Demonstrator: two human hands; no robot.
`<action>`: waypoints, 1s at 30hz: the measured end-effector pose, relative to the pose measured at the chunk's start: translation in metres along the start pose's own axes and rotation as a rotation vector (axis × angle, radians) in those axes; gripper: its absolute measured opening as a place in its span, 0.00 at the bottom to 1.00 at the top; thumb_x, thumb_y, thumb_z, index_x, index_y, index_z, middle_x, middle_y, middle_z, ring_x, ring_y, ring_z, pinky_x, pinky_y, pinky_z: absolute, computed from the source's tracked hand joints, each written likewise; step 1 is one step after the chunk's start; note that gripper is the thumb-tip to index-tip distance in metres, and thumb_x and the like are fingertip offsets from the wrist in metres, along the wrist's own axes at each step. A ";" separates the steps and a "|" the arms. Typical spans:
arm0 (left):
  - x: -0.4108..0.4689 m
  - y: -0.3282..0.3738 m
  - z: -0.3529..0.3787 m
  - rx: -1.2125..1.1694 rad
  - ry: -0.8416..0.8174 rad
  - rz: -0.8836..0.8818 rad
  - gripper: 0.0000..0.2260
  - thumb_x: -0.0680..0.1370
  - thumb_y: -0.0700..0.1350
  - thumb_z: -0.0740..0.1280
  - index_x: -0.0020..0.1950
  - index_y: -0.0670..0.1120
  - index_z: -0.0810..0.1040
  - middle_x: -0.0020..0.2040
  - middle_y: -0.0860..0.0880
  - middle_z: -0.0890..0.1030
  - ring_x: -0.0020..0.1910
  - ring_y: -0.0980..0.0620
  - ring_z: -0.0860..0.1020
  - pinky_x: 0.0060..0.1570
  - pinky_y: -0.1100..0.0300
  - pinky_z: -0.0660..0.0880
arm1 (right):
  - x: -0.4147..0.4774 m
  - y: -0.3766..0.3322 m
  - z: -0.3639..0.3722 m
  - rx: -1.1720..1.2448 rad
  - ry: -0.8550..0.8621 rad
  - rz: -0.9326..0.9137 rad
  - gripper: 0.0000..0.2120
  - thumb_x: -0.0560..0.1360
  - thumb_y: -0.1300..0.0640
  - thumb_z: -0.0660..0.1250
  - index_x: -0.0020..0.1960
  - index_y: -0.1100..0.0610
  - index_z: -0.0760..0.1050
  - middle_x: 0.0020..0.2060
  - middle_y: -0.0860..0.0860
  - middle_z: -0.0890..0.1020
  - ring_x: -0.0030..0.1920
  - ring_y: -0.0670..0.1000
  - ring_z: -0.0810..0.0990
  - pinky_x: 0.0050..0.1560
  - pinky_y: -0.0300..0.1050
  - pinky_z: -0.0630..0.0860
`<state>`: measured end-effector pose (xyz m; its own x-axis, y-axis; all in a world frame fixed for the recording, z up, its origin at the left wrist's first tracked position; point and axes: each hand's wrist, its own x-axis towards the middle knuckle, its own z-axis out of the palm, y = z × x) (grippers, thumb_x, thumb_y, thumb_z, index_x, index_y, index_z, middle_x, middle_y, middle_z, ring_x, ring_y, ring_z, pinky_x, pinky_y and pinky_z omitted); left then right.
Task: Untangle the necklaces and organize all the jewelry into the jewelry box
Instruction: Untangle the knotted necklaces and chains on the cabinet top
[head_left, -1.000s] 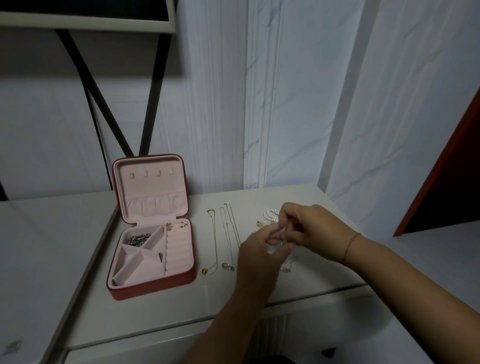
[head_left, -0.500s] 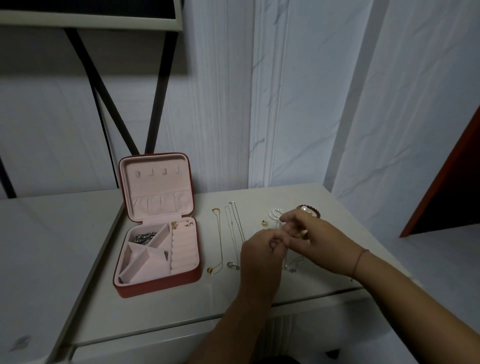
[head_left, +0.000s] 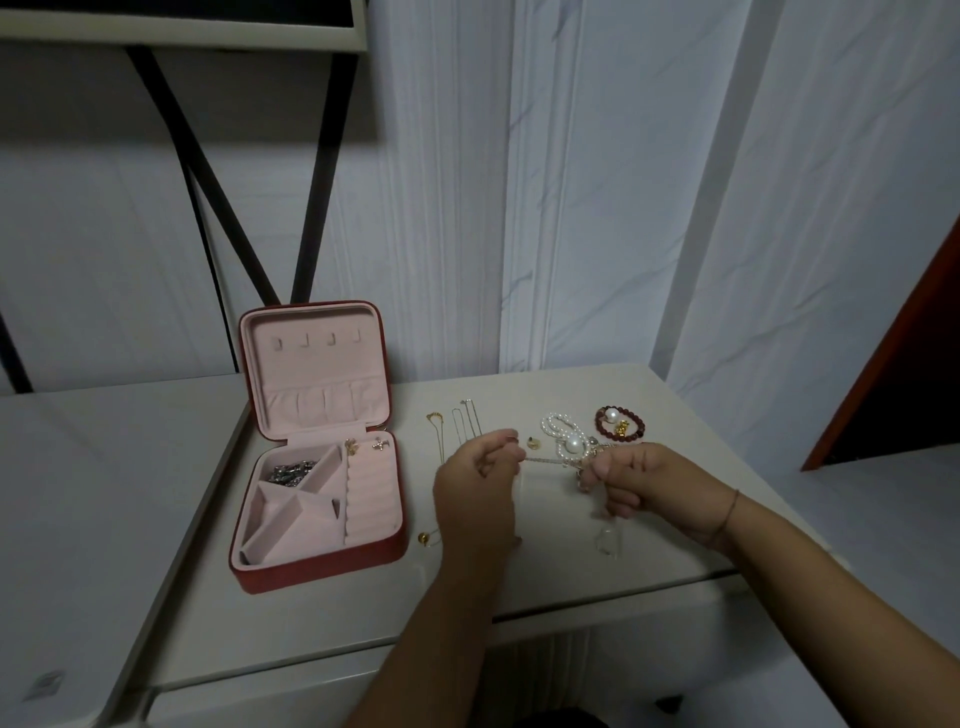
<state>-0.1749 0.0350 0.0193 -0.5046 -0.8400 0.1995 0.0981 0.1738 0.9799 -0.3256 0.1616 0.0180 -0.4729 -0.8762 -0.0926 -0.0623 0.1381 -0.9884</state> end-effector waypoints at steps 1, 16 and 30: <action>0.002 -0.002 -0.003 0.000 0.030 -0.019 0.09 0.76 0.38 0.67 0.54 0.45 0.82 0.44 0.55 0.83 0.44 0.62 0.81 0.47 0.69 0.77 | 0.001 0.002 -0.005 0.007 0.014 0.004 0.10 0.79 0.59 0.62 0.45 0.65 0.77 0.24 0.50 0.66 0.26 0.47 0.67 0.36 0.38 0.74; 0.007 -0.009 -0.024 0.146 -0.061 -0.168 0.02 0.74 0.43 0.71 0.46 0.46 0.82 0.37 0.50 0.82 0.38 0.53 0.79 0.37 0.61 0.76 | 0.008 0.011 -0.058 0.349 0.587 0.104 0.09 0.76 0.60 0.67 0.39 0.61 0.76 0.25 0.51 0.75 0.30 0.49 0.73 0.34 0.39 0.81; -0.030 -0.019 0.008 0.888 -0.347 0.205 0.09 0.78 0.53 0.64 0.52 0.51 0.80 0.50 0.54 0.78 0.52 0.56 0.71 0.58 0.62 0.69 | 0.127 -0.036 -0.009 -0.392 0.500 -0.025 0.07 0.74 0.60 0.70 0.43 0.65 0.82 0.41 0.52 0.84 0.40 0.47 0.79 0.47 0.43 0.76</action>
<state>-0.1687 0.0604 -0.0056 -0.7885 -0.5768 0.2136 -0.3981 0.7433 0.5376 -0.3914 0.0493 0.0424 -0.8147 -0.5728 0.0903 -0.3504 0.3622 -0.8637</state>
